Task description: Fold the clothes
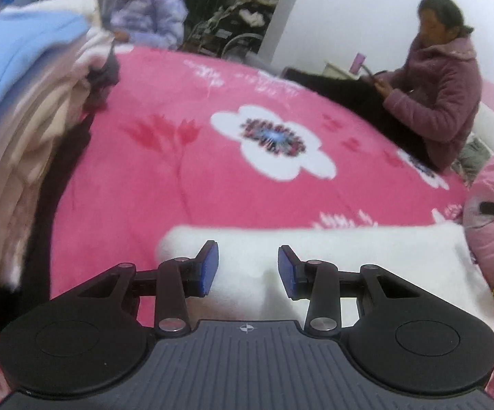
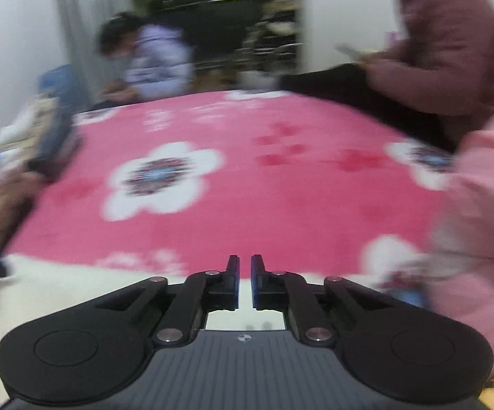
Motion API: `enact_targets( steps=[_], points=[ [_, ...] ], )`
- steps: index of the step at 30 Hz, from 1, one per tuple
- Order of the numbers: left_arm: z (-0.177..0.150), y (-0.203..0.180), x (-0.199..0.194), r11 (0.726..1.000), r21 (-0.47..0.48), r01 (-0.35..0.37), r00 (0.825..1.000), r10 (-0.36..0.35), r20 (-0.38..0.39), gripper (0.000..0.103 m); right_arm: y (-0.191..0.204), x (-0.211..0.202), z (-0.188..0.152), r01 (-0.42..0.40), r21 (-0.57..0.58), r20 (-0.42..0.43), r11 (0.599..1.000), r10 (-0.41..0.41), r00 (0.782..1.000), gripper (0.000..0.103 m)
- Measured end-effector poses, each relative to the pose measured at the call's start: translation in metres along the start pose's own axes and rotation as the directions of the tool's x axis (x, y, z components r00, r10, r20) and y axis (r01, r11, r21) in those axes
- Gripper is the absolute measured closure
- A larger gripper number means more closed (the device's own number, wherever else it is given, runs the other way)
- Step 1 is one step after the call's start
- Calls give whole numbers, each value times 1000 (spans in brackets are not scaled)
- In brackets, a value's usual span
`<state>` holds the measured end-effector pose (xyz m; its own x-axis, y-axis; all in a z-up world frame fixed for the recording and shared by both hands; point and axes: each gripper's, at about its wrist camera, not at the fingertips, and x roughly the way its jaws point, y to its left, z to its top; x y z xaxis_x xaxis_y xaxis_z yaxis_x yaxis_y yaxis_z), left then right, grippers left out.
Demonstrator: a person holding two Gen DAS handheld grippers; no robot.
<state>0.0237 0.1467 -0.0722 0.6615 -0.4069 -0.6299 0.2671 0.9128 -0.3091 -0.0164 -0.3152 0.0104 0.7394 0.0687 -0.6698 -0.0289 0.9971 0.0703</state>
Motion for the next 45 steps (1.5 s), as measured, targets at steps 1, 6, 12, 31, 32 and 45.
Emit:
enact_targets(
  steps=[1, 6, 12, 31, 32, 45],
  points=[
    [-1, -2, 0, 1000, 16, -8, 1000, 9, -4, 65, -5, 4, 0, 4, -2, 0, 1000, -4, 1000, 98],
    [-10, -18, 4, 990, 118, -74, 997, 76, -13, 64, -21, 51, -15, 14, -57, -69, 998, -18, 997, 100],
    [-16, -18, 8, 986, 140, -89, 995, 94, -24, 64, -40, 86, -44, 38, -103, -150, 994, -53, 987, 100],
    [-16, -10, 7, 992, 120, -45, 998, 50, -39, 64, 31, -28, -64, -276, -243, -242, 930, 217, 946, 100],
    [-15, -9, 7, 992, 116, -41, 998, 46, -40, 64, 41, -37, -63, -348, -257, -240, 901, 289, 927, 100],
    [-1, -6, -18, 998, 68, 5, 999, -2, -49, 62, 132, -22, -125, -613, -291, -492, 735, 435, 754, 97]
  ],
)
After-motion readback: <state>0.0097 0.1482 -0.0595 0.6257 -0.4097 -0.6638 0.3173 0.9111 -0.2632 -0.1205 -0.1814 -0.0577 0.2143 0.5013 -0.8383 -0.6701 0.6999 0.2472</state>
